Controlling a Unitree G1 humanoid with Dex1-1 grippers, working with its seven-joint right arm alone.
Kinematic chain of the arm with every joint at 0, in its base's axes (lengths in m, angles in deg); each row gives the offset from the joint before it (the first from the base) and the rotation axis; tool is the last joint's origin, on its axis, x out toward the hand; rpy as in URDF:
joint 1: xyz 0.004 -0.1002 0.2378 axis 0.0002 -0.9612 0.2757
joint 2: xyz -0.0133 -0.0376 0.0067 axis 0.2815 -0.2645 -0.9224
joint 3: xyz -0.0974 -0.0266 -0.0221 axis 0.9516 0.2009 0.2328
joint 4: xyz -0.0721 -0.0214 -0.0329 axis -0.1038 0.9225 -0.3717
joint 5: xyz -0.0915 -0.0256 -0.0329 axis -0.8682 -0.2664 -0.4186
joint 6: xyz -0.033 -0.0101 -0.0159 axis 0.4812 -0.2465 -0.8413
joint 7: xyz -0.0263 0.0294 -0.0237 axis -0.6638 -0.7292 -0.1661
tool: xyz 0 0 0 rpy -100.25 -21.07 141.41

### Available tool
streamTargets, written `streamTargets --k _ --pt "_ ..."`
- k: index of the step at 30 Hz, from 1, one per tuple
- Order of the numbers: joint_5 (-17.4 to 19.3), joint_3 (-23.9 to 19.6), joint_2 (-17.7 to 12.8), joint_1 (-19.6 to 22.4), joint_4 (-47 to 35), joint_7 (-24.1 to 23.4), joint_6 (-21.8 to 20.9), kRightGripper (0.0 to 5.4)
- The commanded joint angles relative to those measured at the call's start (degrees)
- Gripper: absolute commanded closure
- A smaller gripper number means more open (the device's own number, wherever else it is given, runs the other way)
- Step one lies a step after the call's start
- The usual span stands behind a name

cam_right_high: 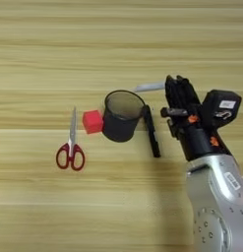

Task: Move the objects on the table

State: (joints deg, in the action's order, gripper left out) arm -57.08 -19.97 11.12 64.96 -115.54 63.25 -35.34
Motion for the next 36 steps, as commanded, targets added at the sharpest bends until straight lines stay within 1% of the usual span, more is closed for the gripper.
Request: streamTargets --k 1,6,10,15,21,34,36 --pt "0.13 -3.94 -3.46 3.05 -0.51 -0.41 -2.56 4.71" --pt "-0.76 -4.91 -3.95 3.25 1.08 -0.57 -2.37 4.71" --pt "-2.52 -4.83 -4.14 3.28 4.23 -1.23 -1.85 4.71" --pt "-5.66 -2.98 -4.41 2.95 8.62 -1.60 -1.00 4.71" --pt "-7.77 -2.28 -4.36 2.68 11.18 -1.53 -1.32 4.71" --pt "-9.30 -1.19 -3.96 2.67 15.30 -0.01 -2.33 4.71" --pt "-10.37 -0.17 -3.90 2.38 16.10 0.34 -2.81 4.71"
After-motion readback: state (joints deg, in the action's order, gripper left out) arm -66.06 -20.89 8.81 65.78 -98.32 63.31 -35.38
